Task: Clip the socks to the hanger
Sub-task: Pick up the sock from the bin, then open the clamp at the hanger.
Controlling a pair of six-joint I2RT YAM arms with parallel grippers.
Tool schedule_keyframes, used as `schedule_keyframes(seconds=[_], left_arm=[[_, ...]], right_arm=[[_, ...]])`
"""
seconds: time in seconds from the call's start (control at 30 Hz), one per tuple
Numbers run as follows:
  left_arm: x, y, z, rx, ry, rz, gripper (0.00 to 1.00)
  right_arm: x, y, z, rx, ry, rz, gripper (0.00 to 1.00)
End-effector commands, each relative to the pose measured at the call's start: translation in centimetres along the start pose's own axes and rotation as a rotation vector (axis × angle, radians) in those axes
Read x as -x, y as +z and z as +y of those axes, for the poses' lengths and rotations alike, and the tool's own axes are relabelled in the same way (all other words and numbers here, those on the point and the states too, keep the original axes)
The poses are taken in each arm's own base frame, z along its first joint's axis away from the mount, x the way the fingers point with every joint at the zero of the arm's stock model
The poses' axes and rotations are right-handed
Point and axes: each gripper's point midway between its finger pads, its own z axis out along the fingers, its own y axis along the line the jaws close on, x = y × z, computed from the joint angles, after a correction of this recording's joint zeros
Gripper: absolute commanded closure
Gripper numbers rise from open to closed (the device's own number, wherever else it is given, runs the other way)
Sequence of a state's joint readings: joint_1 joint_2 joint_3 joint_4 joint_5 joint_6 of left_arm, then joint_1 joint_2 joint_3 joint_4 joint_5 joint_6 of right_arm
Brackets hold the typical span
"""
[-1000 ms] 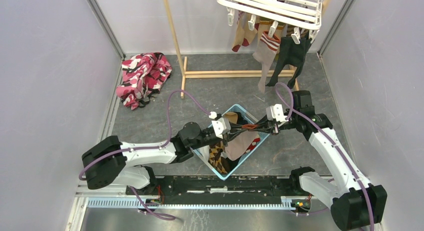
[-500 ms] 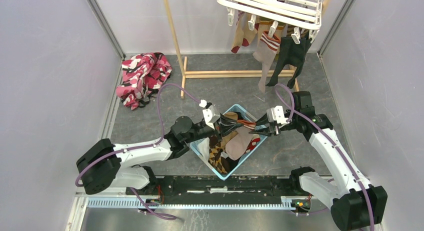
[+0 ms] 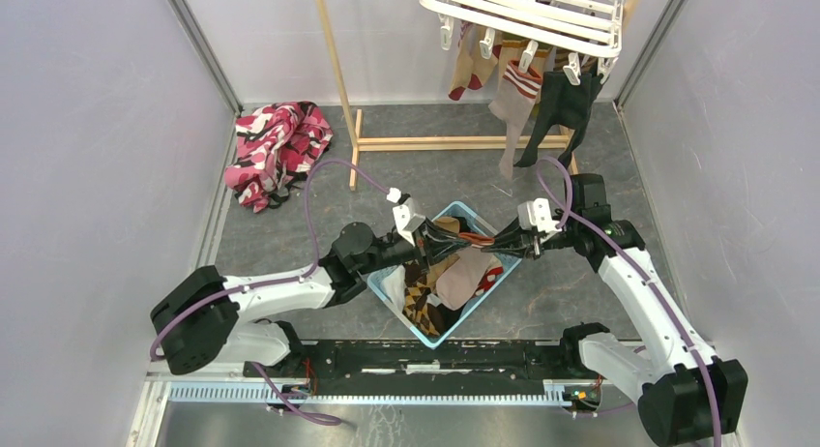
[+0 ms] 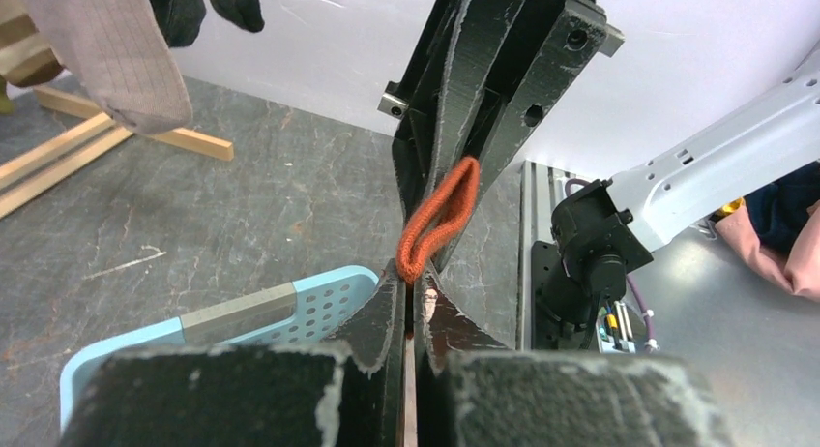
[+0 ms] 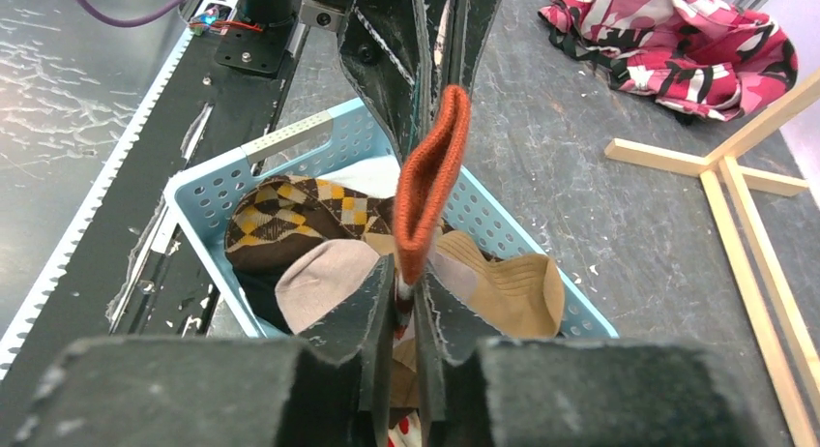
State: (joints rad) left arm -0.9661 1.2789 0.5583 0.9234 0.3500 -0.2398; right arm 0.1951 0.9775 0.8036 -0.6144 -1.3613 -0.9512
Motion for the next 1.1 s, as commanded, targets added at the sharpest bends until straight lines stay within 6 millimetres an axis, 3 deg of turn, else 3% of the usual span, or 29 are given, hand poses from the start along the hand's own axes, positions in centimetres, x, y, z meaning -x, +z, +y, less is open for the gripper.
schedule_keyframes(seconds=[0.0,0.13,0.23,0.37,0.47,0.57,0.7,0.8,0.9,1.07], left_arm=[[2.1,0.7,-0.3,-0.028,-0.051,-0.057,0.98],[2.3,0.7,0.1,-0.023,-0.068,-0.059,0.97],[2.4,0.5,0.6,-0.008,-0.098,-0.063,0.91],[2.9,0.1,1.2,0.006,-0.148,-0.076,0.72],[3.7,-0.5,1.4,-0.006,-0.140,-0.087,0.51],[5.7,-1.5,2.0,0.003,-0.093,-0.103,0.35],[8.7,-2.5,4.3,0.092,-0.048,-0.088,0.03],[12.0,-2.6,6.3,0.143,-0.031,-0.104,0.00],[15.3,-2.2,7.0,0.148,0.033,-0.159,0.00],[19.1,-0.4,8.2,0.151,0.194,-0.186,0.00]], right_arm=[[1.7,-0.1,-0.3,0.014,-0.020,-0.035,0.87],[2.1,-0.1,-0.3,0.023,-0.026,-0.038,1.00],[2.2,-0.1,-0.3,0.021,-0.032,-0.035,1.00],[2.3,-0.3,-0.9,0.005,-0.037,-0.013,1.00],[2.7,-0.6,-2.2,-0.033,-0.030,0.029,1.00],[3.6,-1.1,-4.1,-0.084,-0.019,0.070,1.00],[5.3,-1.9,-7.1,-0.205,-0.018,0.108,1.00],[7.2,-2.8,-9.7,-0.334,-0.037,0.100,1.00],[9.4,-3.2,-11.3,-0.407,-0.023,0.061,1.00],[12.9,-4.4,-13.6,-0.560,0.030,-0.033,1.00]])
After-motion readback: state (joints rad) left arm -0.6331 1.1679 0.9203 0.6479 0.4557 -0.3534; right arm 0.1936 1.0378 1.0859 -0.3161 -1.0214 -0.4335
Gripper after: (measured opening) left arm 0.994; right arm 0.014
